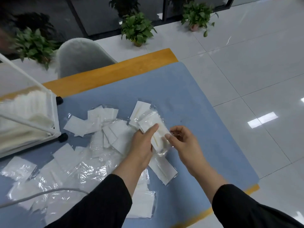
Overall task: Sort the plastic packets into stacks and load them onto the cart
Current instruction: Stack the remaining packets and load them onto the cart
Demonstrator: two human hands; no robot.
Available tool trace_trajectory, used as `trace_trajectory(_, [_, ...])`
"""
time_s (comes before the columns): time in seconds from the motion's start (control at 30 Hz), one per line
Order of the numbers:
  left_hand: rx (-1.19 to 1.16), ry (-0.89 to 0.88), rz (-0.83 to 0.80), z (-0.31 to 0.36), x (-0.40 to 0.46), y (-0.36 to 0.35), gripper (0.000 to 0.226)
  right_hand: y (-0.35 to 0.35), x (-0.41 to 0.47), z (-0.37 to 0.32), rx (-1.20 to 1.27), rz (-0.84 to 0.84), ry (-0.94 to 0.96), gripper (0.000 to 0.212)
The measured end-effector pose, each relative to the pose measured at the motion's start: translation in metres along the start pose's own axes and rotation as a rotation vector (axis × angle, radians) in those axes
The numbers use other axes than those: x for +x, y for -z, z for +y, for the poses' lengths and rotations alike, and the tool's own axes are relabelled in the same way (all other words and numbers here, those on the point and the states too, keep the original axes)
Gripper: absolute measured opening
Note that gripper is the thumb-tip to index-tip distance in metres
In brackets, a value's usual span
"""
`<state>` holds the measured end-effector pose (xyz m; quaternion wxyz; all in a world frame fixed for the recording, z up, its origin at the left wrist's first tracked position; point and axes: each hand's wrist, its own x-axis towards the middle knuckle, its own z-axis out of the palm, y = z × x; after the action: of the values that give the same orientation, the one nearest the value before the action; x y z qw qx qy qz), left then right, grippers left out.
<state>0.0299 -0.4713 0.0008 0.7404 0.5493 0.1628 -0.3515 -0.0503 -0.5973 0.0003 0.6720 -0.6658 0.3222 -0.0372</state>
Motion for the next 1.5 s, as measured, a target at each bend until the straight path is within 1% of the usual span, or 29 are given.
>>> trace_trajectory(0.03, [-0.054, -0.005, 0.047, 0.007, -0.001, 0.008, 0.027, -0.002, 0.0, 0.004, -0.066, 0.078, -0.004, 0.013])
trace_trajectory(0.07, [-0.108, -0.006, 0.077, 0.012, -0.001, 0.013, 0.027, 0.002, 0.0, 0.012, -0.213, 0.134, -0.025, 0.016])
trace_trajectory(0.1, [-0.144, -0.001, 0.094, 0.019, -0.003, 0.022, 0.027, 0.002, -0.002, 0.022, -0.428, 0.115, -0.066, 0.022])
trace_trajectory(0.17, [-0.164, 0.02, 0.09, 0.03, -0.007, 0.04, 0.026, -0.003, -0.013, 0.043, -0.832, -0.07, -0.165, 0.039])
trace_trajectory(0.2, [-0.158, 0.028, 0.08, 0.035, -0.011, 0.048, 0.026, -0.007, -0.02, 0.051, -0.969, -0.13, -0.193, 0.049])
trace_trajectory(0.27, [-0.134, 0.041, 0.101, 0.042, -0.015, 0.064, 0.027, -0.018, -0.033, 0.059, -1.129, -0.11, -0.194, 0.057])
trace_trajectory(0.33, [-0.087, 0.053, 0.167, 0.046, -0.017, 0.077, 0.029, -0.03, -0.041, 0.061, -1.248, -0.06, -0.153, 0.054])
trace_trajectory(0.4, [-0.032, 0.066, 0.207, 0.048, -0.019, 0.09, 0.039, -0.038, -0.043, 0.06, -1.283, -0.05, -0.192, 0.046])
trace_trajectory(0.43, [-0.002, 0.074, 0.214, 0.049, -0.02, 0.096, 0.042, -0.041, -0.043, 0.058, -1.273, -0.053, -0.215, 0.037])
trace_trajectory(0.47, [0.029, 0.077, 0.203, 0.051, -0.021, 0.099, 0.038, -0.042, -0.041, 0.054, -1.235, -0.051, -0.235, 0.025])
trace_trajectory(0.5, [0.057, 0.072, 0.197, 0.052, -0.022, 0.103, 0.03, -0.043, -0.04, 0.05, -1.153, -0.035, -0.248, 0.02])
trace_trajectory(0.57, [0.089, 0.056, 0.21, 0.054, -0.021, 0.11, 0.013, -0.045, -0.035, 0.04, -0.908, 0.029, -0.23, 0.033])
trace_trajectory(0.63, [0.145, 0.031, 0.211, 0.054, -0.019, 0.116, 0.011, -0.052, -0.035, 0.019, -0.654, 0.105, -0.156, 0.041])
trace_trajectory(0.67, [0.177, 0.022, 0.207, 0.054, -0.018, 0.117, 0.012, -0.059, -0.035, 0.008, -0.538, 0.115, -0.123, 0.039])
trace_trajectory(0.73, [0.216, 0.012, 0.194, 0.054, -0.017, 0.119, 0.015, -0.078, -0.034, -0.016, -0.329, 0.074, -0.085, 0.033])
trace_trajectory(0.77, [0.214, 0.02, 0.175, 0.054, -0.016, 0.118, 0.018, -0.09, -0.032, -0.025, -0.267, 0.053, -0.075, 0.032])
trace_trajectory(0.8, [0.194, 0.043, 0.14, 0.055, -0.016, 0.117, 0.027, -0.102, -0.028, -0.03, -0.248, 0.044, -0.061, 0.034])
trace_trajectory(0.87, [0.132, 0.117, 0.07, 0.052, -0.013, 0.118, 0.052, -0.125, -0.02, -0.033, -0.324, 0.032, -0.022, 0.041])
trace_trajectory(0.9, [0.102, 0.134, 0.043, 0.053, -0.013, 0.117, 0.051, -0.134, -0.016, -0.032, -0.371, 0.018, -0.015, 0.044])
trace_trajectory(0.97, [0.126, 0.093, 0.022, 0.053, -0.009, 0.12, 0.027, -0.145, -0.008, -0.029, -0.397, 0.01, -0.005, 0.043])
trace_trajectory(1.03, [0.191, 0.023, 0.071, 0.058, -0.004, 0.124, 0.015, -0.143, 0.003, -0.03, -0.368, 0.112, -0.006, 0.029])
trace_trajectory(1.07, [0.222, -0.01, 0.101, 0.063, 0.001, 0.127, 0.014, -0.137, 0.01, -0.029, -0.346, 0.186, -0.034, 0.025])
trace_trajectory(1.1, [0.253, -0.036, 0.131, 0.069, 0.007, 0.13, 0.013, -0.129, 0.017, -0.027, -0.336, 0.247, -0.088, 0.027])
trace_trajectory(1.2, [0.362, -0.069, 0.161, 0.089, 0.033, 0.133, 0.023, -0.103, 0.037, -0.011, -0.298, 0.304, -0.352, 0.04])
trace_trajectory(1.27, [0.427, -0.101, 0.109, 0.103, 0.054, 0.125, 0.015, -0.093, 0.047, -0.003, -0.211, 0.319, -0.452, 0.041])
trace_trajectory(1.33, [0.519, -0.126, 0.048, 0.113, 0.076, 0.113, 0.009, -0.088, 0.056, -0.003, -0.06, 0.347, -0.487, 0.029])
trace_trajectory(1.37, [0.57, -0.133, 0.017, 0.115, 0.087, 0.106, 0.013, -0.088, 0.061, -0.003, 0.013, 0.37, -0.493, 0.024])
trace_trajectory(1.47, [0.77, -0.12, -0.057, 0.11, 0.117, 0.087, 0.039, -0.093, 0.074, -0.003, 0.102, 0.419, -0.518, 0.023])
trace_trajectory(1.5, [0.874, -0.121, -0.07, 0.107, 0.126, 0.082, 0.042, -0.095, 0.078, -0.002, 0.124, 0.432, -0.518, 0.025])
